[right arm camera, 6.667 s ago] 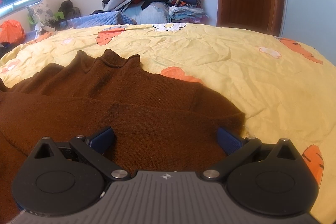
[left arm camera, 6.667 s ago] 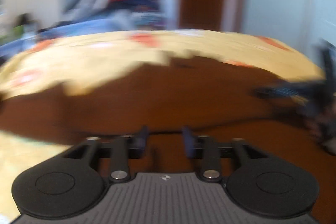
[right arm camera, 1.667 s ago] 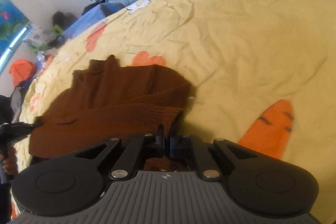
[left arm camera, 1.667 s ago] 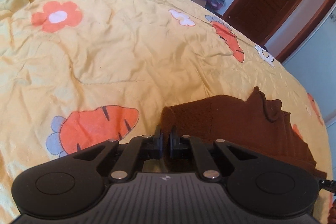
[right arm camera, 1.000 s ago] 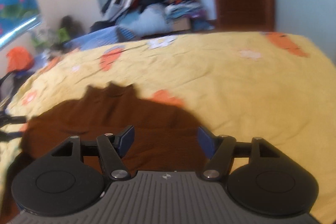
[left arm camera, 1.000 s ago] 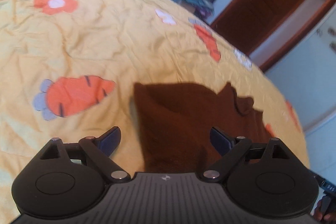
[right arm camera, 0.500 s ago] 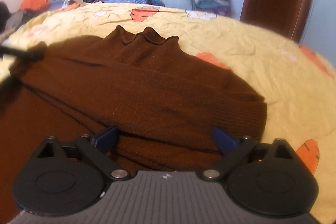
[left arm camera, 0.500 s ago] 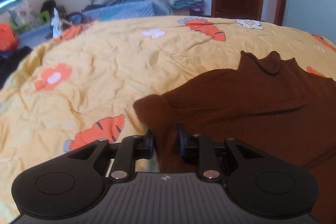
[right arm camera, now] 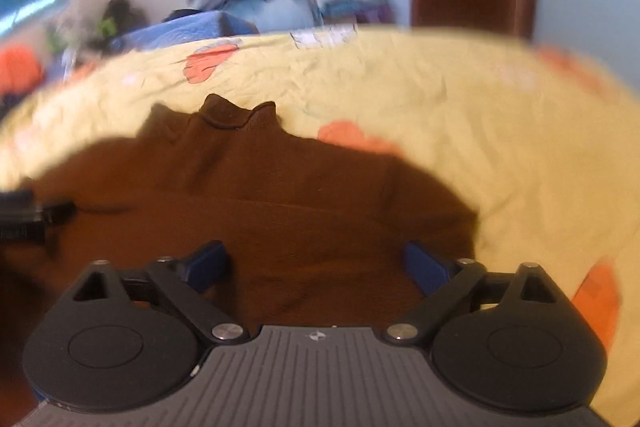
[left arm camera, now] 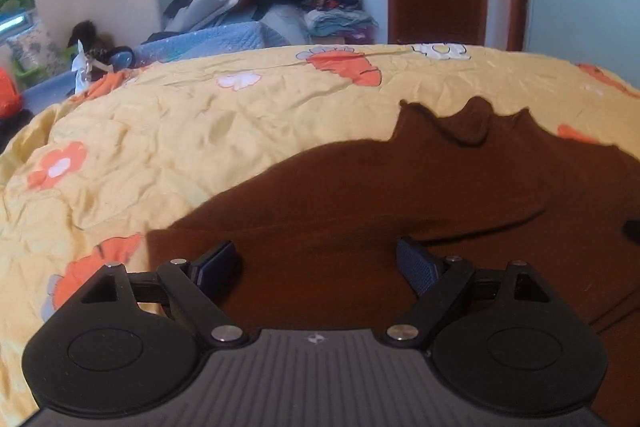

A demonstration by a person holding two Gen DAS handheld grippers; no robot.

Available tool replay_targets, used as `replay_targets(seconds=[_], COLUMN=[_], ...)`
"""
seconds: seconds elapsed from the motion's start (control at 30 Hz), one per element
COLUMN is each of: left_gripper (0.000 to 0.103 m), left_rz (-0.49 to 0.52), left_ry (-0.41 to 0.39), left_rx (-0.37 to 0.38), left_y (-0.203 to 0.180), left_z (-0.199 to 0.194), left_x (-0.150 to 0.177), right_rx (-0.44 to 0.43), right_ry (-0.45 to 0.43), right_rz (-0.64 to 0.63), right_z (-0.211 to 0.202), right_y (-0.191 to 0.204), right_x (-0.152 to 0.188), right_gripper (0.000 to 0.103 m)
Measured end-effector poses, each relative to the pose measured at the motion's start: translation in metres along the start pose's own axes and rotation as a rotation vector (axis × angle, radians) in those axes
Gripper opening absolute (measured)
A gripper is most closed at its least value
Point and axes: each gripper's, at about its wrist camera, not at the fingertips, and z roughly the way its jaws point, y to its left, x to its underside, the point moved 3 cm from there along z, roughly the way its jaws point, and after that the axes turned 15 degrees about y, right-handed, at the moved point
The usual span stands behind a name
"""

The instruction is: Fold small clothes

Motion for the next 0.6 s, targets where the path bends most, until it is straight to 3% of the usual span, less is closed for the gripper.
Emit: replay_targets(seconds=[0.03,0.13,0.23,0.27,0.3,0.37,0.43,0.5,0.57,0.6], left_gripper=[0.089,0.095,0.097,0.095,0.095,0.096,0.096,0.098,0.103,0.103], left_rz=[0.001,-0.044,-0.026,-0.026,-0.026,-0.015,0.015,0.032,0.004,-0.01], left_ry=[-0.003,0.018,0.011,0.01,-0.002,-0.031,0.002,0.003,0.005,0.015], left_rx=[0.0,0.018,-0.104,-0.133,-0.117,-0.032,-0.026,-0.045,-0.002,-0.003], left_y=[0.007,0.022,0.008,0.003,-0.001,-0.01,-0.02,-0.021,-0.011,-0.007], left_z=[0.001,0.007,-0.006,-0.017,-0.03,-0.051,-0.049,-0.039,-0.035,-0.032], left_x=[0.001,-0.003,-0.001,0.003,0.01,0.026,0.037,0.044,0.045,0.044], right_rx=[0.026,-0.018,0.026,0.029,0.021,-0.07,-0.126,-0.096,-0.028,-0.002], right_ry=[-0.012,-0.046,-0.032,-0.025,-0.03,-0.077,-0.096,-0.03,0.027,-0.017], right_rz=[-0.044,-0.025,-0.06,-0.04,0.001,0.039,0.015,-0.024,-0.07,-0.123], right_z=[0.0,-0.003,-0.003,-0.007,-0.018,-0.041,-0.052,-0.04,-0.02,-0.019], right_y=[0.0,-0.01,0.0,0.0,-0.001,0.0,0.008,0.017,0.018,0.019], right_x=[0.007,0.015,0.011,0.008,0.009,0.015,0.023,0.026,0.033,0.04], right_gripper=[0.102,0.103,0.103,0.097,0.095,0.102,0.103,0.103,0.103,0.103])
